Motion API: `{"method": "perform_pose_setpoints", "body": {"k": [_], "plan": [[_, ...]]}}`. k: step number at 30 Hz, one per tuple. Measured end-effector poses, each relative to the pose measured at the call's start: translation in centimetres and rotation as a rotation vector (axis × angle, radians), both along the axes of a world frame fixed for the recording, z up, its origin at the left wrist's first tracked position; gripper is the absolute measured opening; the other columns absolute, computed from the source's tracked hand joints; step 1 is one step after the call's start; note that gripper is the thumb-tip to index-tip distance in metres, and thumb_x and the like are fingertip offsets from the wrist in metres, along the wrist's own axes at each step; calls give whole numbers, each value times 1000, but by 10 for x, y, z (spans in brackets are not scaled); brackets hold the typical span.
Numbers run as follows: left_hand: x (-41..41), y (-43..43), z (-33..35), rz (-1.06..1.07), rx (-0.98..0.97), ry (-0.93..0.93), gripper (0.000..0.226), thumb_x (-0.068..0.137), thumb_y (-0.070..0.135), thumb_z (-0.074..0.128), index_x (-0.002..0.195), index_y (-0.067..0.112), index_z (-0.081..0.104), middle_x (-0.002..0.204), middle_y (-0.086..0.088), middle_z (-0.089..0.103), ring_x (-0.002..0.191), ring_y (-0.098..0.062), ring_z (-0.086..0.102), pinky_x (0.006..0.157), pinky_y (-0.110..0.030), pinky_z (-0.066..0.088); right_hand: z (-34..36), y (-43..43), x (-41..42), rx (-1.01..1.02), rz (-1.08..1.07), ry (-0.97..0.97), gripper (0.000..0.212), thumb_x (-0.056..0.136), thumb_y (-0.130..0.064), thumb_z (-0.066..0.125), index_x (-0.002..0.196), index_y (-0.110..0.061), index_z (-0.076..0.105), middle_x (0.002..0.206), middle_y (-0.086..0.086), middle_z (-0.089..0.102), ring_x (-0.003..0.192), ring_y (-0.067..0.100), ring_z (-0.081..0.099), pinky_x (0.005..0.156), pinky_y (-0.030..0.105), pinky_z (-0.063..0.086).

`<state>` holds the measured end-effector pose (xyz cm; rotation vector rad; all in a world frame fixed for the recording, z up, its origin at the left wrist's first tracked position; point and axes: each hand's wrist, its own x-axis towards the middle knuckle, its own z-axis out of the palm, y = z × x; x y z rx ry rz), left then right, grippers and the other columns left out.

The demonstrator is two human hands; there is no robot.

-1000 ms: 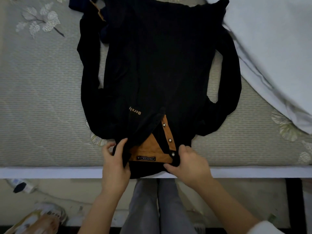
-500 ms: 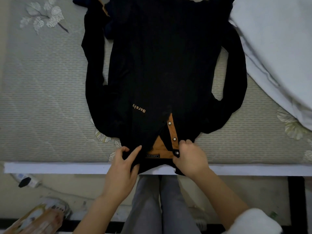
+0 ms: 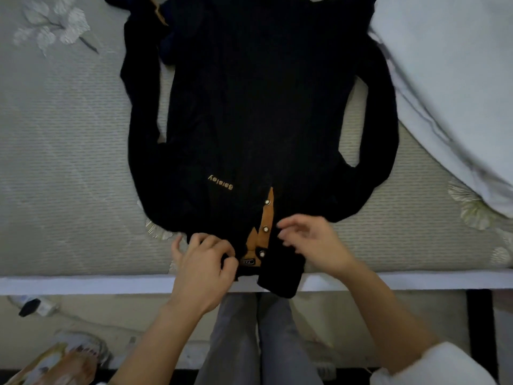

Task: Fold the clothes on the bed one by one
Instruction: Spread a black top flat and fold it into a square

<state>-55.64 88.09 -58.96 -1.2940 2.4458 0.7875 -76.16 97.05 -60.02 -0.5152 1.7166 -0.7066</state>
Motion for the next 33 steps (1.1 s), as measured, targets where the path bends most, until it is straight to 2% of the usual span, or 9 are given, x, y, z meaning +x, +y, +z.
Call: {"method": "perform_pose_setpoints", "body": {"k": [5, 7, 10, 14, 18, 22, 26, 30, 33], "plan": [[-69, -11, -5, -3, -50, 320, 41, 89, 41, 44, 122, 22, 57, 131, 2, 51, 128, -15, 39, 110, -39, 27, 1, 3, -103, -77, -737, 413, 20, 87, -2, 54, 79, -19, 61, 70, 5, 64, 57, 7, 59, 57, 18, 47], [-103, -8, -12, -109, 9, 362, 56, 93, 42, 45, 145, 22, 36, 156, 0, 22, 145, -13, 11, 118, -35, 13, -8, -3, -139, -3, -858, 513, 7, 86, -7, 57, 83, -14, 58, 79, 9, 62, 63, 13, 56, 65, 26, 46], [-138, 1, -32, -259, 7, 306, 71, 95, 53, 29, 151, 28, -7, 155, 2, -22, 144, -12, -21, 116, -30, -11, -22, -16, -171, 108, -819, 491, 28, 83, -29, 69, 99, -10, 57, 91, 2, 59, 78, 13, 56, 70, 23, 42], [-141, 8, -60, -293, 7, 114, 77, 94, 61, 19, 142, 25, -29, 147, -6, -40, 139, -18, -34, 110, -29, -22, -27, -35, -179, 88, -404, 625, 18, 81, -22, 70, 75, -18, 53, 71, -10, 55, 58, 0, 49, 47, 10, 36], [-138, 8, -65, -350, 59, 71, 87, 86, 71, 17, 137, 29, -39, 142, -10, -48, 131, -17, -47, 105, -31, -28, 0, -36, -190, -153, -844, 614, 14, 81, -11, 55, 68, -15, 50, 62, -2, 45, 51, 2, 41, 53, 20, 35], [-145, 11, -57, -368, 99, 37, 96, 76, 76, 23, 139, 36, -38, 144, -15, -46, 131, -22, -47, 110, -42, -22, 33, 39, -199, -413, -1431, 220, 8, 75, -12, 53, 77, -18, 57, 73, -1, 59, 69, 13, 57, 59, 23, 46], [-158, 30, -47, -398, 82, 67, 98, 74, 72, 31, 144, 37, -28, 150, -9, -39, 137, -24, -39, 111, -50, -17, 19, 93, -186, -181, -1403, -33, 14, 85, -6, 48, 90, -15, 58, 81, 1, 61, 69, 13, 61, 64, 25, 52], [-170, 57, -42, -695, -65, 99, 91, 72, 55, 56, 150, 20, 28, 158, -10, 21, 146, -26, 17, 109, -57, 17, -13, 97, -178, 226, -1205, 322, 18, 80, -1, 59, 71, -12, 49, 69, 6, 49, 63, 19, 50, 57, 33, 48], [-184, 67, -45, -694, -166, 78, 80, 67, 49, 70, 137, 13, 52, 137, -3, 55, 126, -19, 52, 104, -55, 33, -19, 84, -179, 207, -892, 822, 44, 73, -17, 69, 113, -8, 53, 119, 13, 52, 115, 28, 46, 100, 42, 37]]}}
